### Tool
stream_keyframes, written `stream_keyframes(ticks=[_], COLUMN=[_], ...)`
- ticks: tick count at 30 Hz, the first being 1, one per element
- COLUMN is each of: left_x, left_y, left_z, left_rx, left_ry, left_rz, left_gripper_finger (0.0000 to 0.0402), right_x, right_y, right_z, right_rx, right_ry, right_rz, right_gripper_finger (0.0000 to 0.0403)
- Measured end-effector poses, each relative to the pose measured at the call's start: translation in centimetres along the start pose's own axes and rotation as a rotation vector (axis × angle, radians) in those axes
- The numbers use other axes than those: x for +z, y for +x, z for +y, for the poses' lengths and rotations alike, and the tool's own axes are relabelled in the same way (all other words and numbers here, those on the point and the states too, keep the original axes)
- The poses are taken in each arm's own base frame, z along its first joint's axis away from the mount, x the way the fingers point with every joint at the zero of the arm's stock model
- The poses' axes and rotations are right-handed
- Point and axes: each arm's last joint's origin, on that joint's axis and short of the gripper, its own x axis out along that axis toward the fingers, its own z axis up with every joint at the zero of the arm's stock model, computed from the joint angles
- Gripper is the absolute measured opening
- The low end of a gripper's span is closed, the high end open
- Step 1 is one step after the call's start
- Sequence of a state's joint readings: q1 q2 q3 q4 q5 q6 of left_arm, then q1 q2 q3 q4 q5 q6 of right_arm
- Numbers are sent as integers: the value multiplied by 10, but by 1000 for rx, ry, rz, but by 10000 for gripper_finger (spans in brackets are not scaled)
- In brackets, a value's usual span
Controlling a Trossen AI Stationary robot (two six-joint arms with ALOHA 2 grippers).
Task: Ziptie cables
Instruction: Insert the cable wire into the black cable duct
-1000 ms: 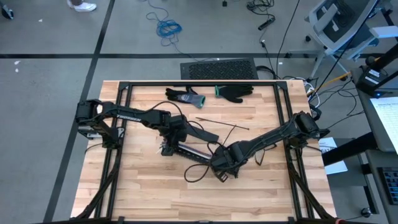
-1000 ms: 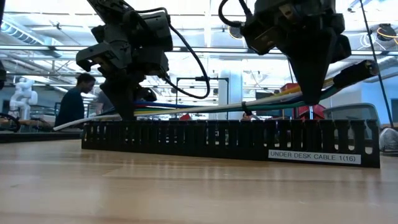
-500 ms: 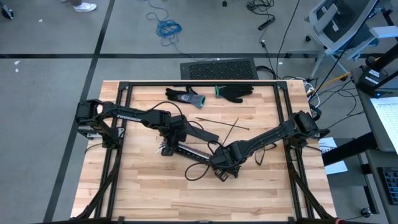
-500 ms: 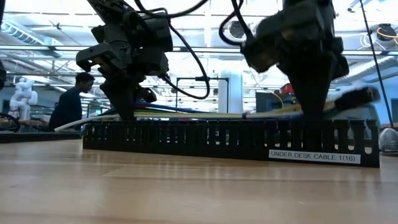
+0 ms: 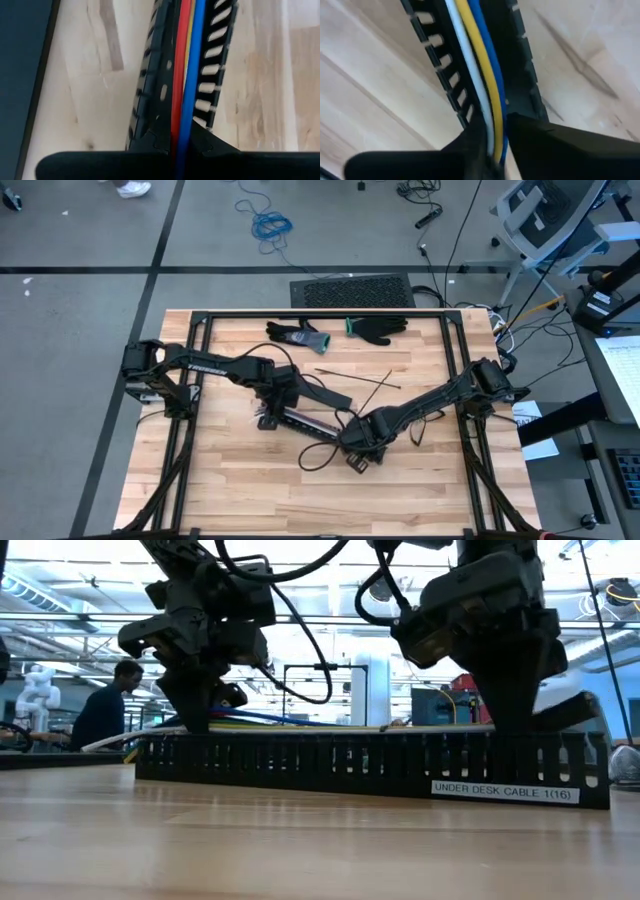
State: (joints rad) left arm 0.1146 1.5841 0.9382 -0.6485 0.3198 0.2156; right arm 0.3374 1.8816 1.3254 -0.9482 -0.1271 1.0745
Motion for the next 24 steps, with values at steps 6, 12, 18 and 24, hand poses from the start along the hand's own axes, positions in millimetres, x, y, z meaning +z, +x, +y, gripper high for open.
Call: stream_keyframes(ticks=[6, 12, 18, 24], left_x=[-1, -1, 0, 0], left_y=[0, 0, 0, 0], left_z=[-1, -1, -1, -1], left_rx=[-1, -1, -5, 12], left_ry=[-1, 0, 2, 9], left_rz=[12, 9, 2, 1], left_gripper_finger=[19, 19, 19, 34], right_x=[0, 0, 0, -2], right_y=[0, 0, -4, -8], right_z=[0, 2, 0, 4], right_rx=[6, 24, 13, 40], right_ry=[-39, -104, -108, -120], right_rz=[9, 7, -12, -49], right_gripper_finger=[130, 172, 180, 180])
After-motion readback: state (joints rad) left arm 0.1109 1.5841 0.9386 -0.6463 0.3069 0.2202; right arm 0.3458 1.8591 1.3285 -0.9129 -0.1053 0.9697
